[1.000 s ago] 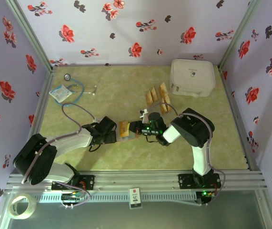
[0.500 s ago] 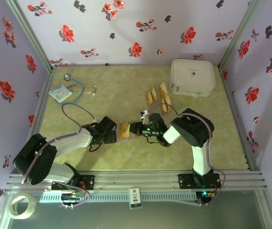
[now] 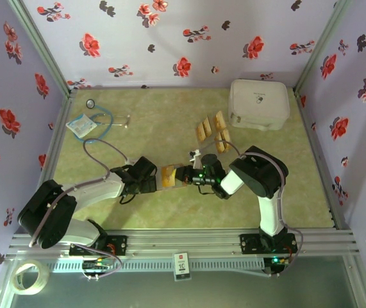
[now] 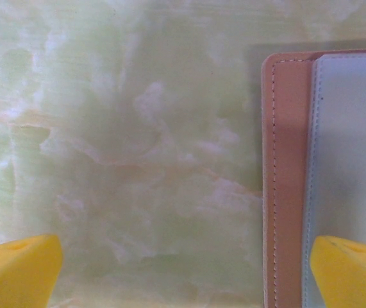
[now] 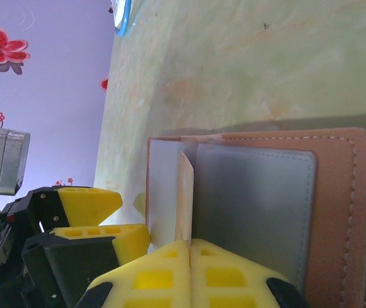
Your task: Put the credit cards into the card holder
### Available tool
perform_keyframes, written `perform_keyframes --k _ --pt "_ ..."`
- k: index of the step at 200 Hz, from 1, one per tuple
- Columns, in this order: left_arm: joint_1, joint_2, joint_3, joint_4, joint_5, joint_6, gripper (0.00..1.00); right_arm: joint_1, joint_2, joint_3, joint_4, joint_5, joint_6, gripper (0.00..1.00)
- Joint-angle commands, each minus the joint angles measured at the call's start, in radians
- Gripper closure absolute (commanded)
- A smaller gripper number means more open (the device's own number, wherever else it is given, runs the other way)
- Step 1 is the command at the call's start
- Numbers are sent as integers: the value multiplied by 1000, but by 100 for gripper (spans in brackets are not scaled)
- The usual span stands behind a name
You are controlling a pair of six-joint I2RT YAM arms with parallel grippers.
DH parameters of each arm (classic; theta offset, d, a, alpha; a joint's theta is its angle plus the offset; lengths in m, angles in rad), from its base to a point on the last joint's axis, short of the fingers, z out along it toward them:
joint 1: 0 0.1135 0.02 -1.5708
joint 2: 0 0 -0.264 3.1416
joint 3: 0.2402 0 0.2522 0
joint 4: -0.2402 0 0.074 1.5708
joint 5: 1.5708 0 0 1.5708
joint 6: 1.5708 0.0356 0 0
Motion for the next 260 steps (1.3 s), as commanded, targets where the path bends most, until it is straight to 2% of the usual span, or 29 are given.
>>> perform_keyframes --k 1,177,192,218,260 --pt "-7 23 -9 -30 -24 -10 0 10 35 -13 -5 -10 15 100" --pt "-10 20 -8 -29 -26 -10 0 11 89 29 -46 -51 35 99" --pt "-10 21 -7 -30 -25 -11 0 11 90 31 -50 -51 36 94" --pt "-10 22 -6 -29 -24 -11 0 10 75 28 -65 -44 31 77" --pt "-9 14 1 -26 -18 -12 0 10 16 47 -185 -19 -14 59"
